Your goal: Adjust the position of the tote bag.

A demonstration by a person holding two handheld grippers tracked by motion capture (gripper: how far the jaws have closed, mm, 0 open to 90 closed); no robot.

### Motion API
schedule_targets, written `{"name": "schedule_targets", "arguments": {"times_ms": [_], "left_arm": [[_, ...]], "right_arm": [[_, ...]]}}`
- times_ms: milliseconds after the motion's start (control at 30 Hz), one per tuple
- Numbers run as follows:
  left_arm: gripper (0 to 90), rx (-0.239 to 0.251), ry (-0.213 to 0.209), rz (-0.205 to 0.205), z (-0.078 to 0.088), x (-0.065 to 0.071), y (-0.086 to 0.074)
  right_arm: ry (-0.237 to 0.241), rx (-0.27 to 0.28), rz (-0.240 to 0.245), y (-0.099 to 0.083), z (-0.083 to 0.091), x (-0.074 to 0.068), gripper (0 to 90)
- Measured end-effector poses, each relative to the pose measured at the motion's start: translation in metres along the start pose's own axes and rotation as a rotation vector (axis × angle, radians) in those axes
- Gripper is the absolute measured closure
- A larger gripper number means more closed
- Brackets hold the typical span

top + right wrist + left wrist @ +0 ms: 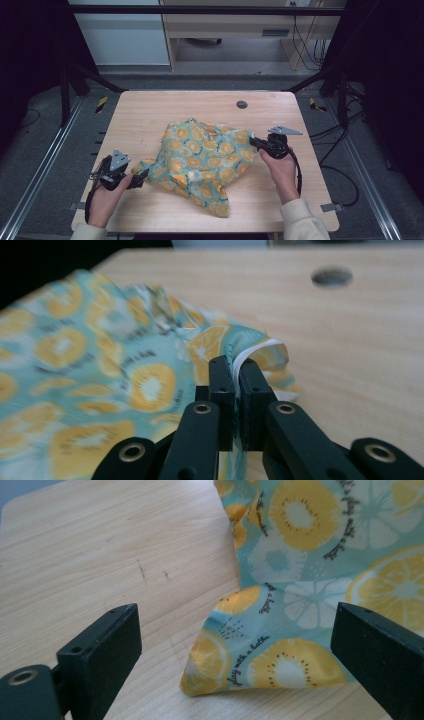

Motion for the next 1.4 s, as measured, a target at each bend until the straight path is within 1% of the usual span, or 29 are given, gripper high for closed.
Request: {"name": "schedule_targets", "arguments": {"times_ms": [100,133,200,233,267,300,333,367,400,433,500,533,600,633,700,733,800,833,867,933,1033,1067,1133,1267,1367,1400], "left_arm": [[6.0,0.007,-0.023,0.011,-0.001,-0.001,0.003],[6.0,0.007,-0.029,0.017,-0.002,-0.002,0.004],[6.0,0.02,-0.03,0.024,-0.001,-0.003,0.01],[6.0,0.031,-0.028,0.024,0.0,-0.004,0.014],[6.0,0.04,-0.027,0.03,0.001,-0.005,0.017],[6.1,0.06,-0.03,0.043,0.004,-0.007,0.026],[6.3,0.072,-0.032,0.051,0.005,-0.008,0.033],[6.4,0.078,-0.031,0.049,0.005,-0.009,0.038],[6.4,0.081,-0.03,0.043,0.005,-0.011,0.045],[6.4,0.076,-0.032,0.037,0.003,-0.012,0.054],[6.3,0.067,-0.043,0.032,-0.004,-0.011,0.066],[6.3,0.051,-0.05,0.032,-0.009,-0.011,0.072],[6.2,0.035,-0.064,0.037,-0.021,-0.01,0.082],[6.2,0.029,-0.072,0.052,-0.026,-0.009,0.086],[6.2,0.023,-0.081,0.07,-0.037,-0.007,0.094],[6.1,0.018,-0.092,0.078,-0.042,-0.006,0.098],[5.8,-0.004,-0.12,0.075,-0.055,-0.002,0.104],[5.7,-0.012,-0.117,0.074,-0.061,0.0,0.107],[5.7,-0.014,-0.122,0.078,-0.064,0.001,0.108],[5.8,-0.028,-0.151,0.089,-0.073,0.003,0.112],[5.7,-0.043,-0.14,0.063,-0.082,0.006,0.119],[5.7,-0.054,-0.137,0.048,-0.084,0.006,0.121],[5.8,-0.057,-0.136,0.043,-0.089,0.007,0.124],[5.9,-0.075,-0.129,0.035,-0.094,0.006,0.123],[6.3,-0.096,-0.127,0.007,-0.097,0.005,0.121],[6.3,-0.096,-0.13,0.005,-0.099,0.004,0.121]], "right_arm": [[0.026,0.06,0.068,0.013,0.011,-0.017,88.1],[0.036,0.072,0.088,0.017,0.013,-0.023,88.3],[0.06,0.093,0.124,0.023,0.016,-0.035,88.5],[0.087,0.095,0.166,0.028,0.017,-0.048,88.5],[0.087,0.095,0.166,0.028,0.017,-0.048,88.5],[0.097,0.096,0.179,0.029,0.016,-0.053,88.5],[0.109,0.092,0.213,0.031,0.015,-0.062,88.6],[0.127,0.08,0.249,0.033,0.012,-0.074,88.6],[0.127,0.08,0.249,0.033,0.012,-0.074,88.6],[0.138,0.077,0.27,0.035,0.011,-0.08,88.6],[0.174,0.08,0.309,0.039,0.008,-0.098,88.5],[0.174,0.08,0.309,0.039,0.008,-0.098,88.5],[0.19,0.078,0.327,0.041,0.006,-0.105,88.5],[0.193,0.078,0.336,0.042,0.006,-0.108,88.5],[0.203,0.082,0.34,0.043,0.005,-0.112,88.5],[0.209,0.085,0.34,0.043,0.005,-0.113,88.5],[0.221,0.082,0.341,0.042,0.005,-0.114,88.6],[0.221,0.08,0.341,0.042,0.004,-0.114,88.6],[0.223,0.083,0.334,0.043,0.003,-0.114,88.6],[0.223,0.078,0.339,0.044,0.002,-0.115,88.6],[0.228,0.073,0.346,0.043,0.001,-0.117,88.6],[0.228,0.073,0.346,0.043,0.001,-0.117,88.6],[0.234,0.068,0.348,0.042,0.001,-0.114,88.6],[0.238,0.071,0.33,0.043,0.002,-0.108,88.6],[0.237,0.071,0.326,0.043,0.003,-0.107,88.6],[0.238,0.07,0.328,0.043,0.004,-0.106,88.6]]}}
Point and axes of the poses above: each handheld gripper's, and its own axes: z roughly backward along the jaws, y roughly out of its top, x roughly to its right, the point moved 2 cm from there along -z, roughly forward along the jaws, and after that the axes turned 7 degrees about y, right-handed, at the moved point
